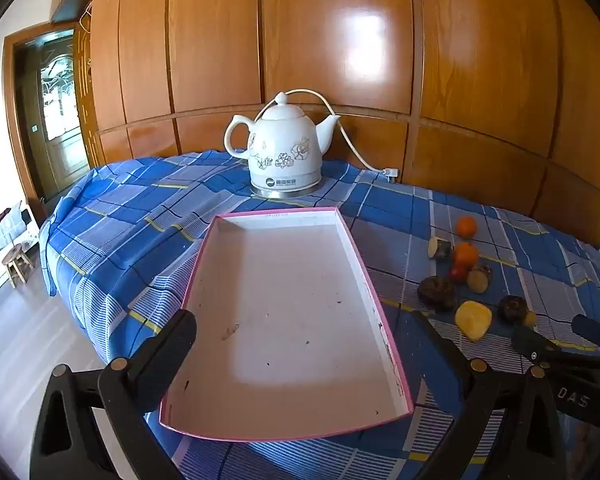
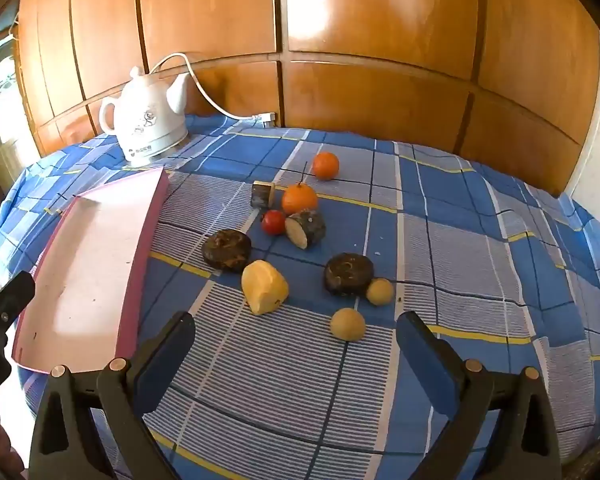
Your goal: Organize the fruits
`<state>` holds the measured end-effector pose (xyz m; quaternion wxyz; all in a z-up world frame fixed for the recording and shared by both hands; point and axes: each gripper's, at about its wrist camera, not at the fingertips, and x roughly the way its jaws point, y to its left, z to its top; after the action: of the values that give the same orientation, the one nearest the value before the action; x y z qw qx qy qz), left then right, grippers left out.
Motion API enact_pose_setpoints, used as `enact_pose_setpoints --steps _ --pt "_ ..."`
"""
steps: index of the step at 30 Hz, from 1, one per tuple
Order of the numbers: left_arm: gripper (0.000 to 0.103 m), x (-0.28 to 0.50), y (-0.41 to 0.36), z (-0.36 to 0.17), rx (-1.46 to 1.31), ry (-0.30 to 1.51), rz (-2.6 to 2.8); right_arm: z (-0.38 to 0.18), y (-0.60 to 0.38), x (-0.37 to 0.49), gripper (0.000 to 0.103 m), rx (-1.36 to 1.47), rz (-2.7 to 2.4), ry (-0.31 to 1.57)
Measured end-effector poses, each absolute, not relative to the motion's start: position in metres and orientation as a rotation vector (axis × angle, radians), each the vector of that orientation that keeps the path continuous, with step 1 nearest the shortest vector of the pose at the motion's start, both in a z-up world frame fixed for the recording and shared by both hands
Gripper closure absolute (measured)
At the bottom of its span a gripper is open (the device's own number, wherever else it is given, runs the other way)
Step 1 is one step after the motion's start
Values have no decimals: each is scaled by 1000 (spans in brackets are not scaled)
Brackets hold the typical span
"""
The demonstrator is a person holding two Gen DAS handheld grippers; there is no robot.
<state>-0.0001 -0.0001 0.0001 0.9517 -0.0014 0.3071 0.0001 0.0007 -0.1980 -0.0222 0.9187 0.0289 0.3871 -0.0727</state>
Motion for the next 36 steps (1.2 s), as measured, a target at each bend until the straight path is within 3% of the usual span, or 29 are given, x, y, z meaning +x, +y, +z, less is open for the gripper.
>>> enact_pose_setpoints --steps 36 --pt "0 3 1 -3 20 623 20 -13 -174 2 1 -5 -119 745"
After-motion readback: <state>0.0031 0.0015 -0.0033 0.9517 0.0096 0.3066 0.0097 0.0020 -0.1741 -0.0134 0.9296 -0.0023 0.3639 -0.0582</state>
